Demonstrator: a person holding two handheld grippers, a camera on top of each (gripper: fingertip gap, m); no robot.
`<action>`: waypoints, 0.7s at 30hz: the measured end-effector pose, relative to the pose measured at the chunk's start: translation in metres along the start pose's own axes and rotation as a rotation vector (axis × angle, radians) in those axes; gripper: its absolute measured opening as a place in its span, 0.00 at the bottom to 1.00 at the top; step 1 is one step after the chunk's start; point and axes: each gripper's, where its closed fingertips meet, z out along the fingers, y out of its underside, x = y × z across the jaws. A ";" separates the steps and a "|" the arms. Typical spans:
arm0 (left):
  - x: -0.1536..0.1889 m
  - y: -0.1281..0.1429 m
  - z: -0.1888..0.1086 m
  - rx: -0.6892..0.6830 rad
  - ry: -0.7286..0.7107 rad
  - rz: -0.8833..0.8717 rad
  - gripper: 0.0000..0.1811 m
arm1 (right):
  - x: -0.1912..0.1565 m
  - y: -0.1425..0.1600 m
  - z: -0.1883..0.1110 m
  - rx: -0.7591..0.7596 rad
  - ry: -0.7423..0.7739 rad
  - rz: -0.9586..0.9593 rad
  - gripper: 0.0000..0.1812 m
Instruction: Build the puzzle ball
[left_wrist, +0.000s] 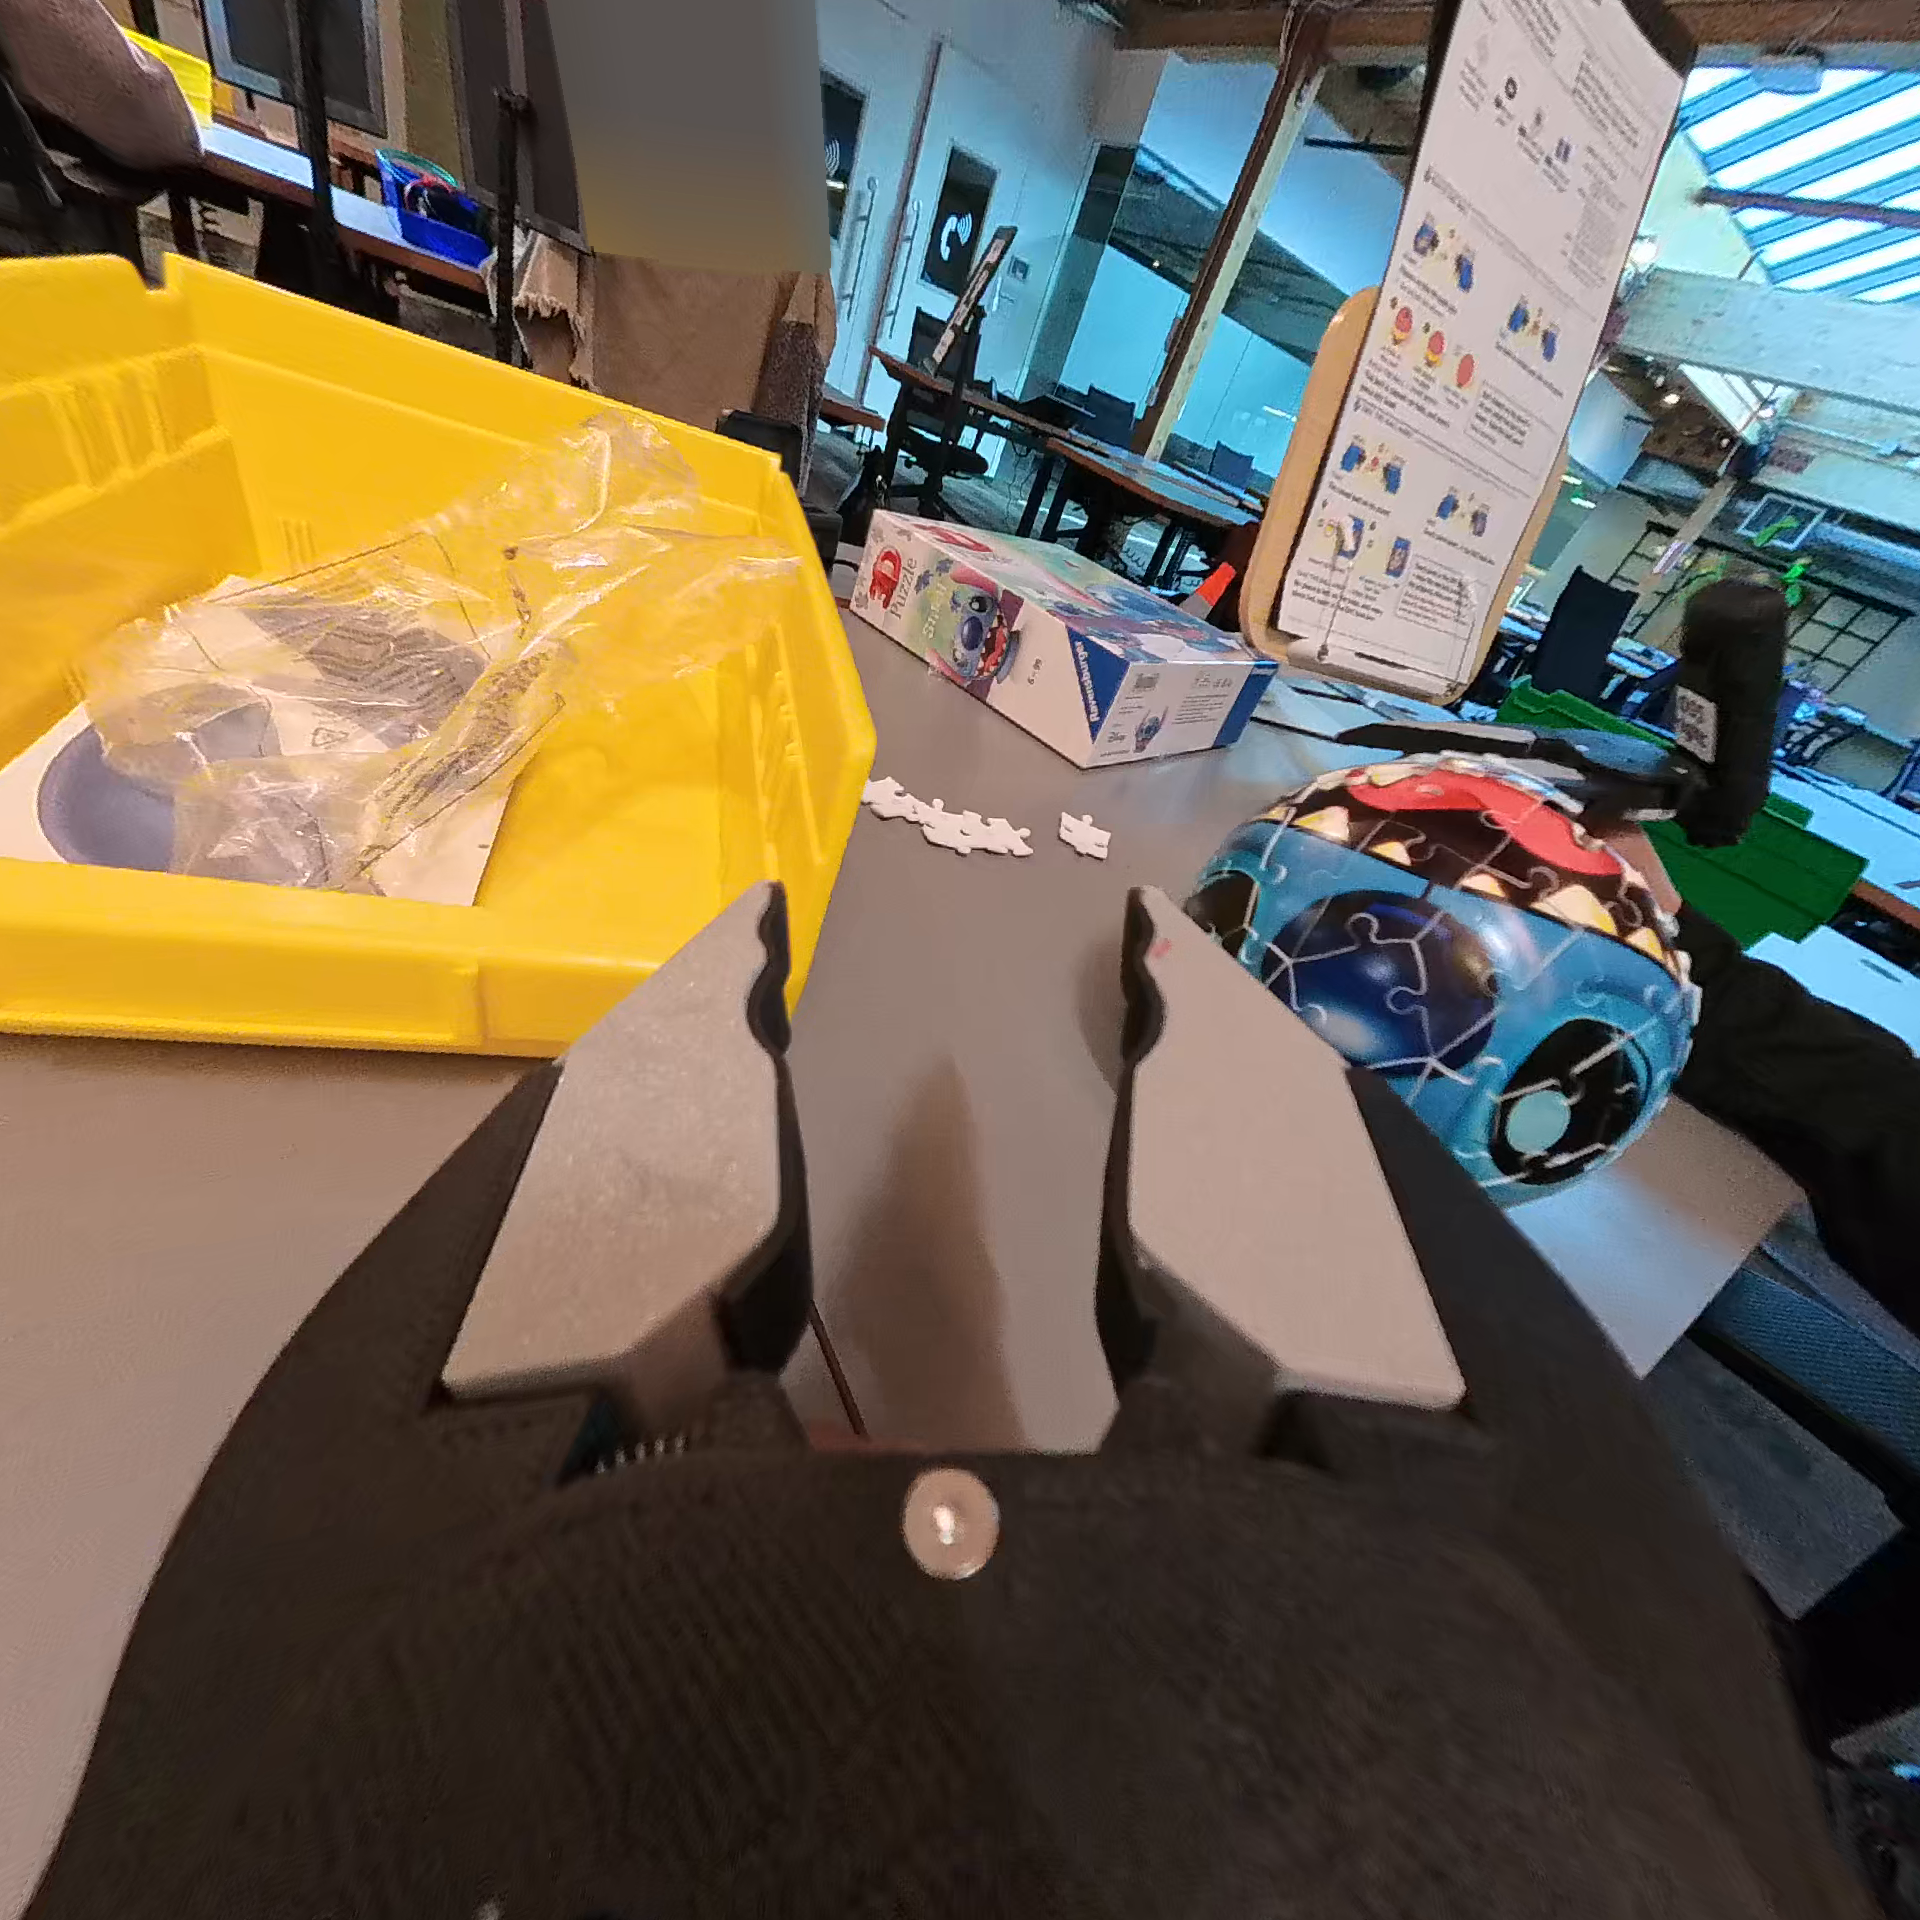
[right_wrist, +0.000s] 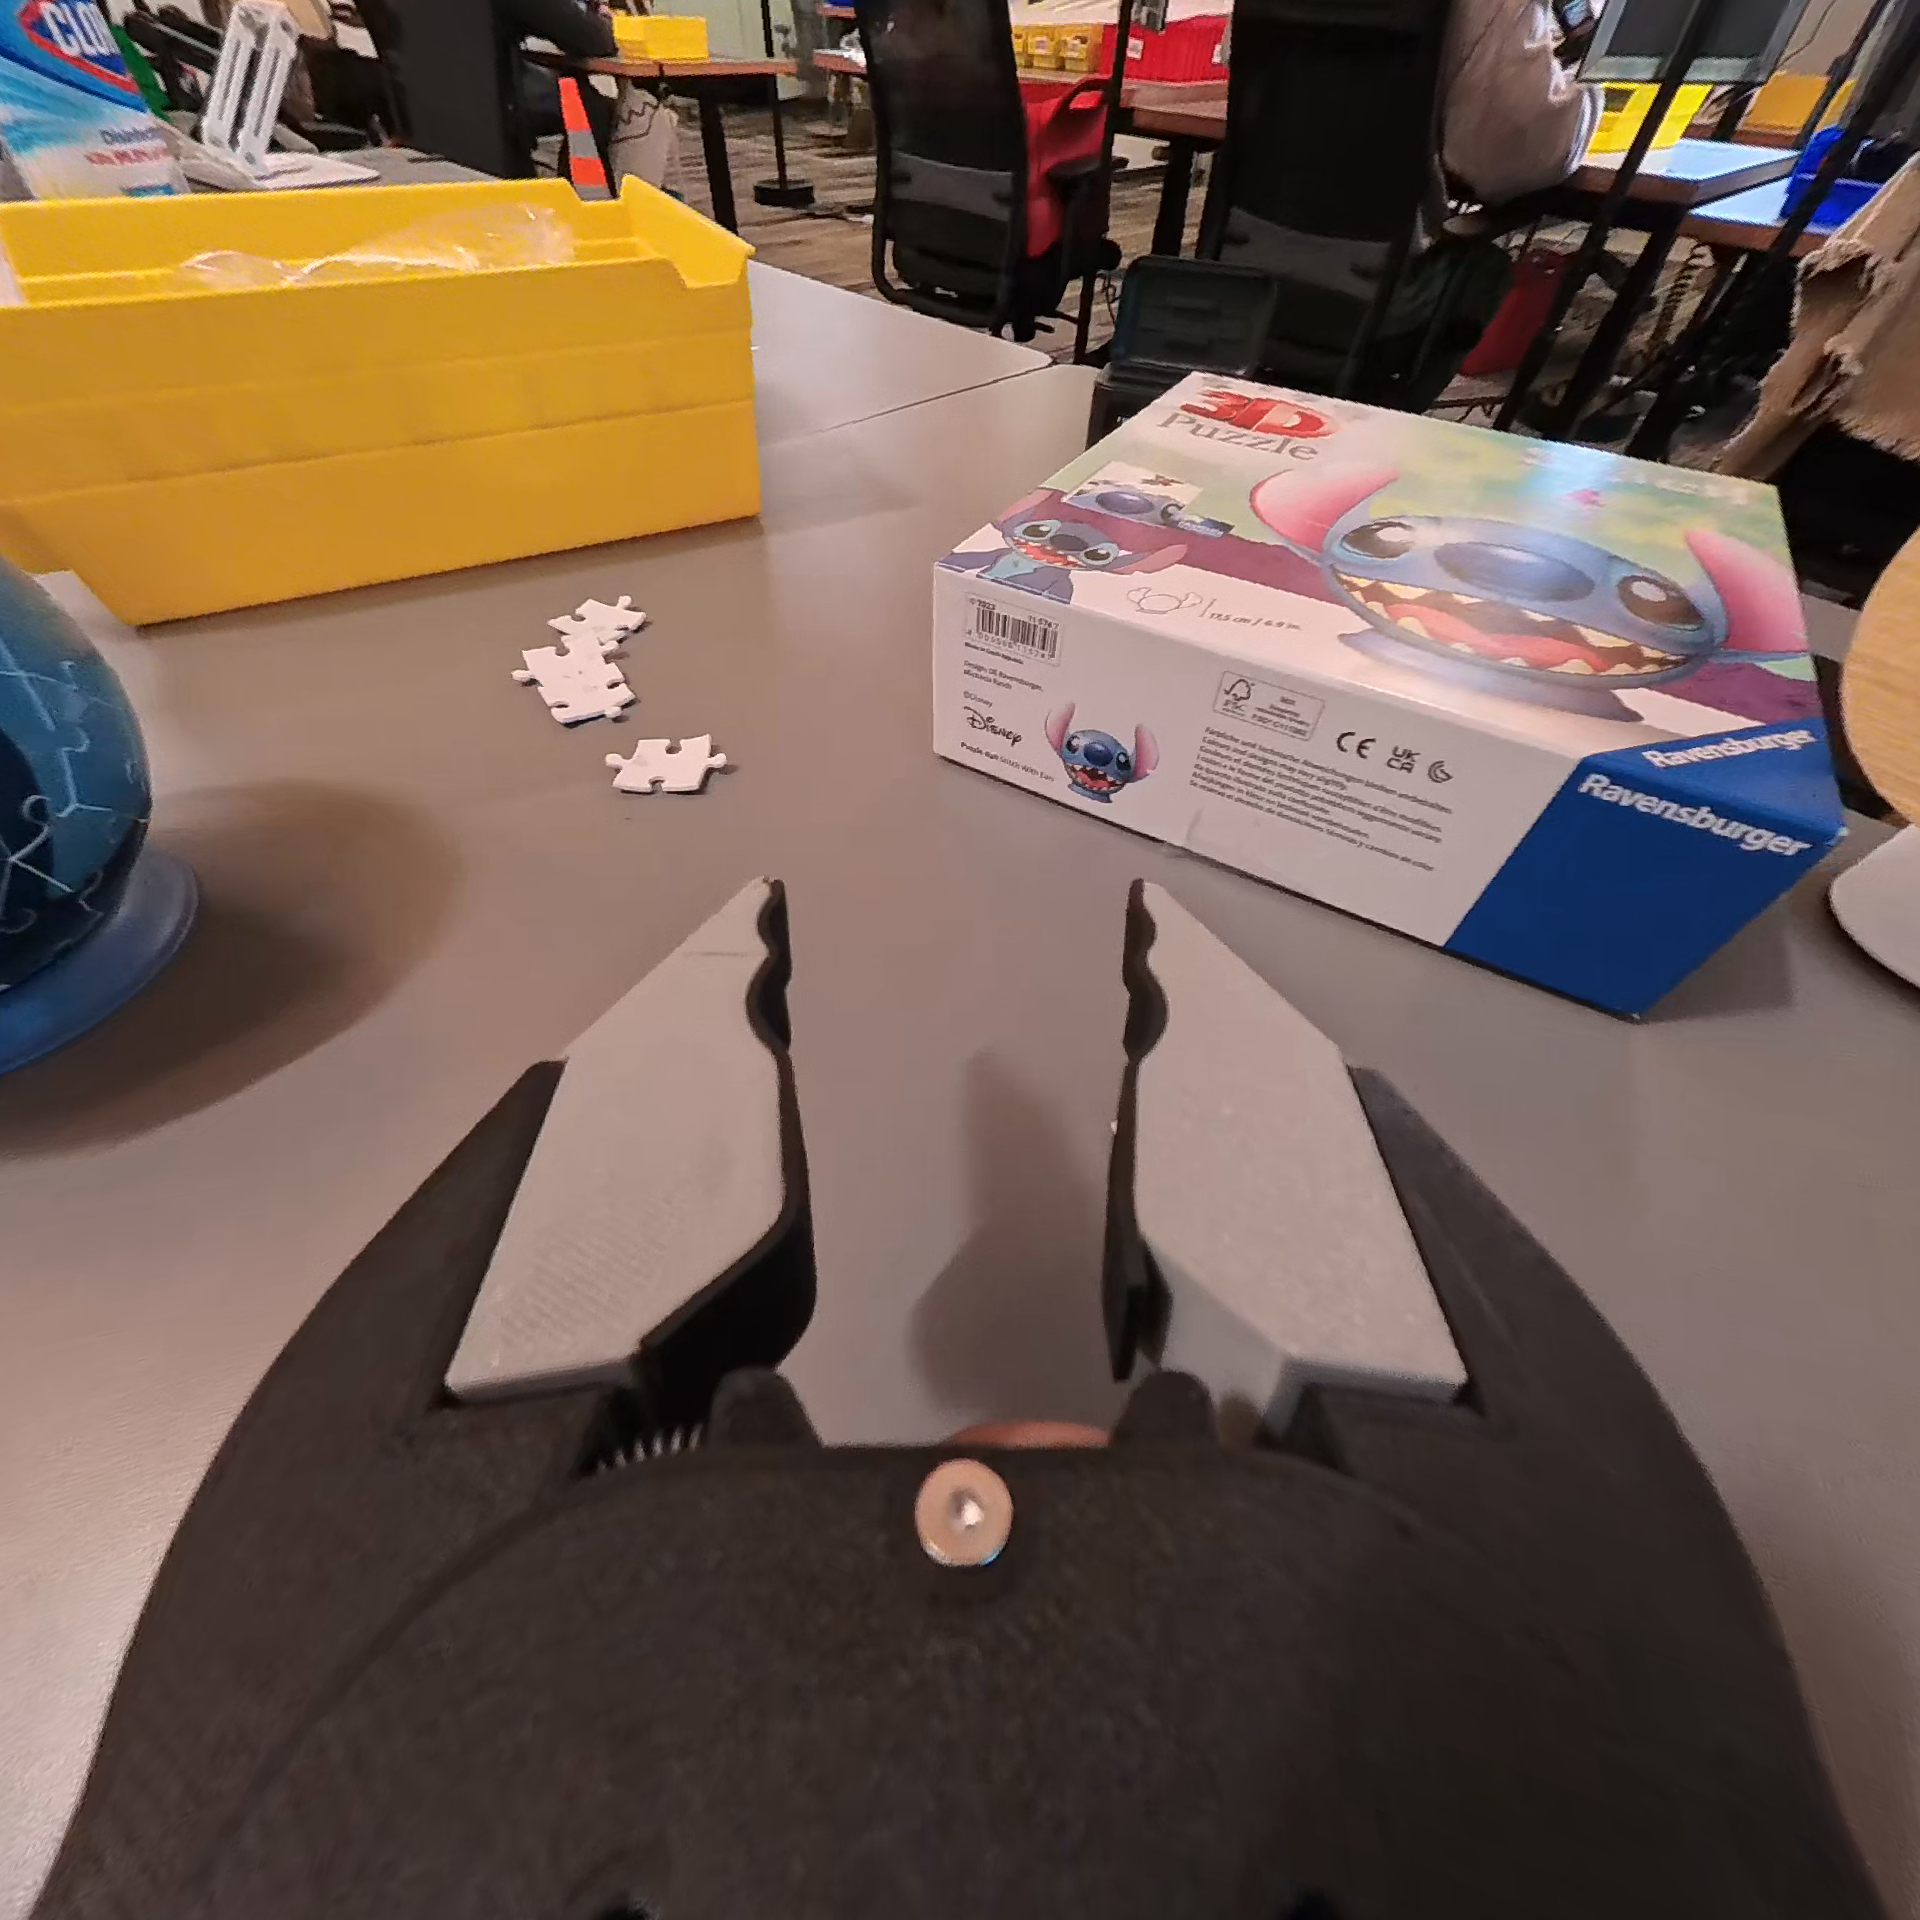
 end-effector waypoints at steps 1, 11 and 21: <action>-0.001 -0.001 -0.001 0.006 0.002 -0.010 0.33 | 0.000 0.000 -0.001 0.002 0.003 0.000 0.34; 0.002 0.000 0.000 0.000 0.018 0.001 0.31 | -0.001 0.001 0.000 -0.007 -0.011 0.005 0.33; 0.003 -0.001 -0.001 0.008 0.031 -0.004 0.29 | 0.000 -0.002 -0.004 0.025 -0.011 0.014 0.33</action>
